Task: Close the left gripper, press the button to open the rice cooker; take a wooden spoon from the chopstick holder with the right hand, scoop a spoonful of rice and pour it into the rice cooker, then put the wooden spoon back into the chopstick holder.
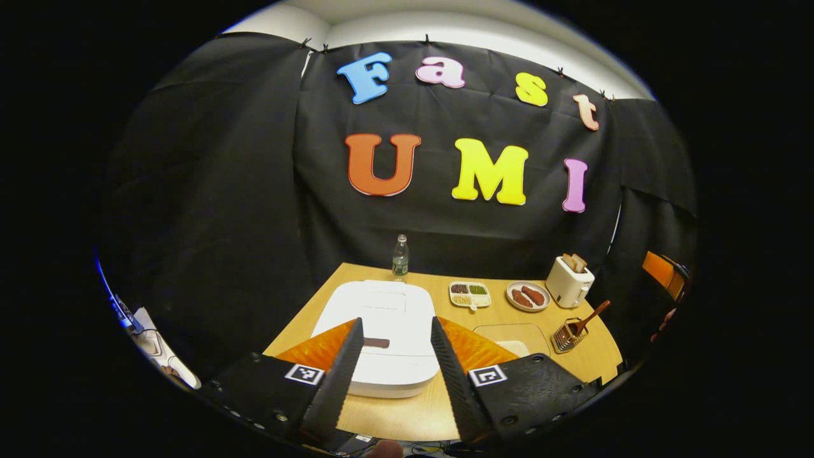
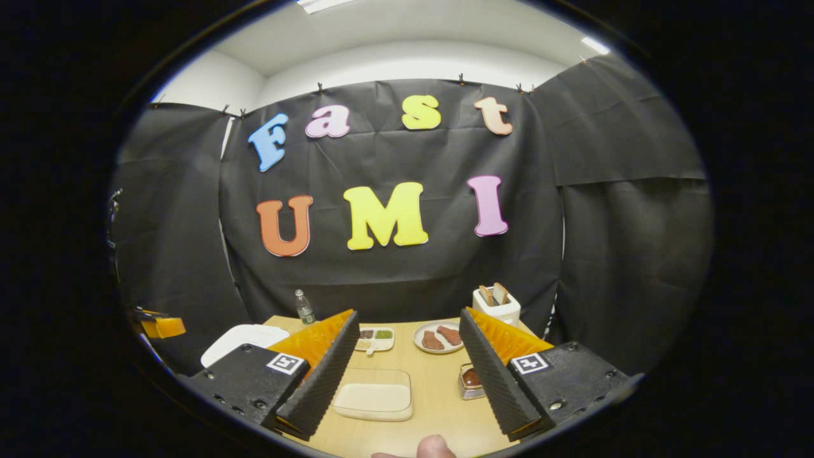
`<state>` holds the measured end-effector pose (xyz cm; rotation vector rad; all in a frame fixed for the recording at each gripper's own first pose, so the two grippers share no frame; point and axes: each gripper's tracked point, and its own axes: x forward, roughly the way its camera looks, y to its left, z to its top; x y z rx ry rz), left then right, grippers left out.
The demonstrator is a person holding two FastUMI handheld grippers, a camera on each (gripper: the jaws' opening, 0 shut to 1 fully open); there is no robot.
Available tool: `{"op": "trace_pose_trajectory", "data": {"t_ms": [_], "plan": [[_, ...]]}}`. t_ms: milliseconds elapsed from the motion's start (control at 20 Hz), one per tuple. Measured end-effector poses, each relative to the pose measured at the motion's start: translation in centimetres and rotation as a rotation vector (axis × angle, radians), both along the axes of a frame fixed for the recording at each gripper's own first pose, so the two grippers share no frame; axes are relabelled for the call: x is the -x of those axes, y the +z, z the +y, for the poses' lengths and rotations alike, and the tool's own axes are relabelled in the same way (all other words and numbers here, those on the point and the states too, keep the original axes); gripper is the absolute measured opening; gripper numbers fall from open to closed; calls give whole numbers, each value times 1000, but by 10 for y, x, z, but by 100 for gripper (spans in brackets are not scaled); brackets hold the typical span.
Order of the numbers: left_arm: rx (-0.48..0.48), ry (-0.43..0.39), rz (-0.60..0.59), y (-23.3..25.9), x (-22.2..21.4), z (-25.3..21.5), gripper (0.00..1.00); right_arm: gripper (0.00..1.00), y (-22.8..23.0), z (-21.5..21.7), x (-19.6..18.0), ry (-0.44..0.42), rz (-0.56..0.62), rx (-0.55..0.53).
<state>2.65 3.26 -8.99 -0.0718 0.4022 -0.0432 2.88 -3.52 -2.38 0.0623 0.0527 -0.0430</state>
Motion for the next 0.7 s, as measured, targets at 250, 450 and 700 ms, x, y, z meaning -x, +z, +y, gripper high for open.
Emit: {"op": "trace_pose_trajectory", "data": {"t_ms": [250,450,700], "plan": [[34,16,160,-32,-14,14,13,100,-5,-16,-6,-14,11,-3],[93,5,288,-59,-22,17,0,100,-13,-31,-11,-35,26,-24],[153,-15,409,-91,-48,22,0,100,-19,-46,-17,-61,42,-22]]}}
